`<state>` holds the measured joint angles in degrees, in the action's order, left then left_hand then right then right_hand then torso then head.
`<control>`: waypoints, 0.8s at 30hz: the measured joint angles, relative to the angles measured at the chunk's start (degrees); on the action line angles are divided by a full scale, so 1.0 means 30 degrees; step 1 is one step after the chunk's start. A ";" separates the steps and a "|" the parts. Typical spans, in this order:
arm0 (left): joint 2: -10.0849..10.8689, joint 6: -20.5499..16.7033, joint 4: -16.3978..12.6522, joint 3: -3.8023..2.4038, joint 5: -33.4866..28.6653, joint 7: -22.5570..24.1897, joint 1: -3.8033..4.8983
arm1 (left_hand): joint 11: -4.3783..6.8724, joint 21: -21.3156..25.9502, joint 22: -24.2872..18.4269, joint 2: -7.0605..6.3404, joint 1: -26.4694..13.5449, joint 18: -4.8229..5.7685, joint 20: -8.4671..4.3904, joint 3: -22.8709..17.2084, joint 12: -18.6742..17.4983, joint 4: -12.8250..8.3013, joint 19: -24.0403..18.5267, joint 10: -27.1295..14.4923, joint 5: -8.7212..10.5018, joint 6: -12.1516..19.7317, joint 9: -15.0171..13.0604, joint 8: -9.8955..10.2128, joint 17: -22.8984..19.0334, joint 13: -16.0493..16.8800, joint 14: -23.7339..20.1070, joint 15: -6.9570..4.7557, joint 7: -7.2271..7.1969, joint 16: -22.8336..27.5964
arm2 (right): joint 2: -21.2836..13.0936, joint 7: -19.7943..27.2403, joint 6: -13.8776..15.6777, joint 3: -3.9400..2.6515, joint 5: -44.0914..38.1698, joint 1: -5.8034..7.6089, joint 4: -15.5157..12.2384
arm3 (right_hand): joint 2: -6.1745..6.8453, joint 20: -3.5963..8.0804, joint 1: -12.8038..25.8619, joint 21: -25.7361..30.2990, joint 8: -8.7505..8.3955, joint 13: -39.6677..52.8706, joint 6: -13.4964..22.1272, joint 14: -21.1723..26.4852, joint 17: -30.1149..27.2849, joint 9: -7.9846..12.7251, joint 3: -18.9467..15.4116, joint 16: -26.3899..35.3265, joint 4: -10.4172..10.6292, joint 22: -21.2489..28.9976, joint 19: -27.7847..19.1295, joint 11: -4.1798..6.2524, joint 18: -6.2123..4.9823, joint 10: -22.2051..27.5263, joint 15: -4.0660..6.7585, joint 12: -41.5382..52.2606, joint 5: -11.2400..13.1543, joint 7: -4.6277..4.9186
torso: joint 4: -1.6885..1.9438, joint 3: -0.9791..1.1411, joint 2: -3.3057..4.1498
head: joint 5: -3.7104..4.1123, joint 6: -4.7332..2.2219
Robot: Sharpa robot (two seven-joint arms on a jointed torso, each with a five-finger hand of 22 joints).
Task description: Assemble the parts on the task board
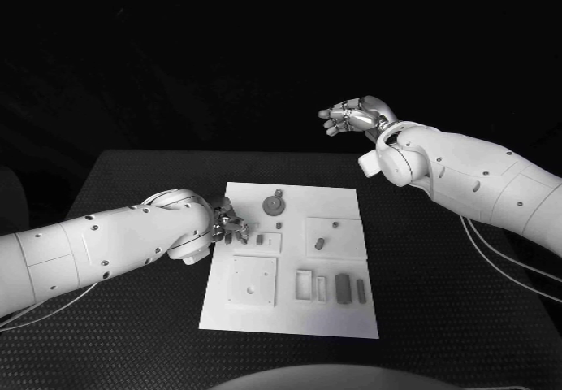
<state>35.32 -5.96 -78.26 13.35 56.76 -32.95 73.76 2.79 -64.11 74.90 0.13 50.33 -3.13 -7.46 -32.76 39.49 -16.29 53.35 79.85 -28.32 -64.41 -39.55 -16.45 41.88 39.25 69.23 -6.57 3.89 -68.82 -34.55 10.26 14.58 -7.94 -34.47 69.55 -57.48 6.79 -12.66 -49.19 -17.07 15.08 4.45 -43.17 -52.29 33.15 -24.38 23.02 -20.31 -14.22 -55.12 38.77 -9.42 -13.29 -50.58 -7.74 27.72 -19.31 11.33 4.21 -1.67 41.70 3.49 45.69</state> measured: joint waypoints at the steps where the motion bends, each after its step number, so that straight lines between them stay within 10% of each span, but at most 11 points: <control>1: -0.0025 0.0049 -0.0017 -0.0006 0.0109 0.0000 0.0006 | -0.0002 0.0000 0.0000 0.0000 0.0000 0.0001 0.0000 0.0000 0.0000 0.0000 0.0000 0.0004 0.0010 -0.0007 -0.0146 -0.0012 0.0000 0.0000 0.0000 0.0000 -0.0004 0.0000 | 0.0001 0.0000 0.0000 0.0000 0.0000 0.0000 -0.0007 | 0.0000 0.0000 0.0000 0.0000 0.0000 0.0000 0.0001 0.0000 0.0000 0.0000 0.0000 0.0000 0.0000 -0.0006 0.0000 0.0000 0.0001 0.0000 0.0000 0.0000 0.0000 0.0000 | -0.0002 0.0000 0.0000 | 0.0000 0.0004; 24: -0.0384 0.0886 -0.0232 0.0031 0.1103 0.0354 -0.0091 | -0.0050 -0.0077 0.0011 0.0008 0.0010 0.0021 -0.0068 0.0008 0.0370 0.0002 0.0067 0.0029 -0.0084 -0.0061 -0.0670 -0.0098 0.0003 0.0159 0.0000 -0.0001 0.0002 -0.0371 | -0.0005 -0.0005 -0.0008 0.0000 0.0002 0.0000 -0.0028 | 0.0000 0.0000 0.0000 0.0000 0.0000 -0.0032 0.0071 -0.0002 0.0000 0.0001 0.0001 0.0000 -0.0001 -0.0004 0.0000 0.0000 0.0001 0.0000 0.0002 0.0000 0.0000 -0.0066 | 0.0007 -0.0011 0.0000 | 0.0057 0.0009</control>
<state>34.17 -3.30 -78.95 13.45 60.07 -31.89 73.48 2.64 -64.34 74.94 0.15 50.36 -3.06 -7.66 -32.74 40.60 -16.28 53.55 79.94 -28.57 -64.60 -41.56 -16.74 41.89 39.73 69.23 -6.57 3.89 -69.93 -34.56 10.25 14.56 -7.94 -34.47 69.55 -57.56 6.79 -12.66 -49.19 -17.07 15.08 4.35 -42.95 -52.29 33.15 -24.38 23.02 -20.31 -14.22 -55.13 38.77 -9.42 -13.29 -50.58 -7.74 27.72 -19.31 11.13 4.23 -1.70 41.70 3.66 45.72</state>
